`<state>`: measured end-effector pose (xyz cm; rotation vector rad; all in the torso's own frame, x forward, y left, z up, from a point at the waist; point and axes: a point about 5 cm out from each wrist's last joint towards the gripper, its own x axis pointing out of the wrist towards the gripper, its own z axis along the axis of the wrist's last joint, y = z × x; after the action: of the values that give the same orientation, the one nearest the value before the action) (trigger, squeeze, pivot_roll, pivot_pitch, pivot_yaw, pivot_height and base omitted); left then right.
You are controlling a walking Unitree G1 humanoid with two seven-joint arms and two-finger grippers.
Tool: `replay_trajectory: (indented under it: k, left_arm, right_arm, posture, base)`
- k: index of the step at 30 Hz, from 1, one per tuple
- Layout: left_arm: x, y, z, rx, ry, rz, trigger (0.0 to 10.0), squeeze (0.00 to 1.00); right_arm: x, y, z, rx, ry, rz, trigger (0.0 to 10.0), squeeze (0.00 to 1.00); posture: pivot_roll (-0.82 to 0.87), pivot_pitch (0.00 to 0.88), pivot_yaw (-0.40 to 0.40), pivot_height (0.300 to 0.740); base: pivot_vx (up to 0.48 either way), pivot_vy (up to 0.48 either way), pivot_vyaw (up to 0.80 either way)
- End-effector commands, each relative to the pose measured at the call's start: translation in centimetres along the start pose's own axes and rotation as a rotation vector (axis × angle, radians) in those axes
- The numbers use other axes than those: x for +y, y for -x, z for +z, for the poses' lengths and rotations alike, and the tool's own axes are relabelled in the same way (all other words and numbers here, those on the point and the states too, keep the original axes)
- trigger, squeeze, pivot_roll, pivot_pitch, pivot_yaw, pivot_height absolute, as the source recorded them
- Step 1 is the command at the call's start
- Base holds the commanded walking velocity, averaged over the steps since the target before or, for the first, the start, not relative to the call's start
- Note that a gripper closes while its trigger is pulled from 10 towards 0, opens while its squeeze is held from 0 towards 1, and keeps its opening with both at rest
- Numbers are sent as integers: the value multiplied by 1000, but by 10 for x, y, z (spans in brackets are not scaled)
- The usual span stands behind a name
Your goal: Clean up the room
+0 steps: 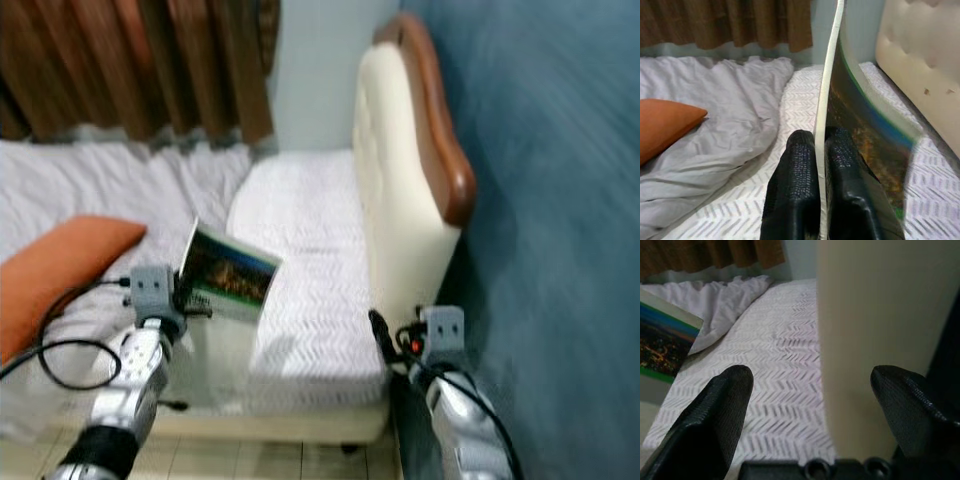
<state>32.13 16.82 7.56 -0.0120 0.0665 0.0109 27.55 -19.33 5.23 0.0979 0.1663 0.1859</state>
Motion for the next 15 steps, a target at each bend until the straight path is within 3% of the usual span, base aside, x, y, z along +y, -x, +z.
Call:
replay_trajectory:
  k: [1, 4, 6, 15]
  left_arm:
    - [14, -4, 8, -30, -4, 44, 10000, 0]
    - [11, -3, 9, -41, 0, 34, 10000, 0]
    - [7, -2, 9, -46, -8, 24, 10000, 0]
    - [0, -4, 10, -46, -29, -10, 10000, 0]
  right_arm:
    - [7, -3, 3, -7, -5, 22, 10000, 0]
    - [7, -1, 1, 1, -6, 25, 10000, 0]
    - [8, 0, 1, -6, -14, 33, 10000, 0]
    - [10, 4, 0, -2, -42, 48, 10000, 0]
  posture:
    - [21, 0, -6, 740]
    - [17, 0, -5, 740]
    - [17, 0, -4, 740]
    - [10, 0, 0, 740]
  base:
    - [469, 0, 0]
    - [415, 109, 0]
    - [0, 0, 744]
    - [0, 0, 0]
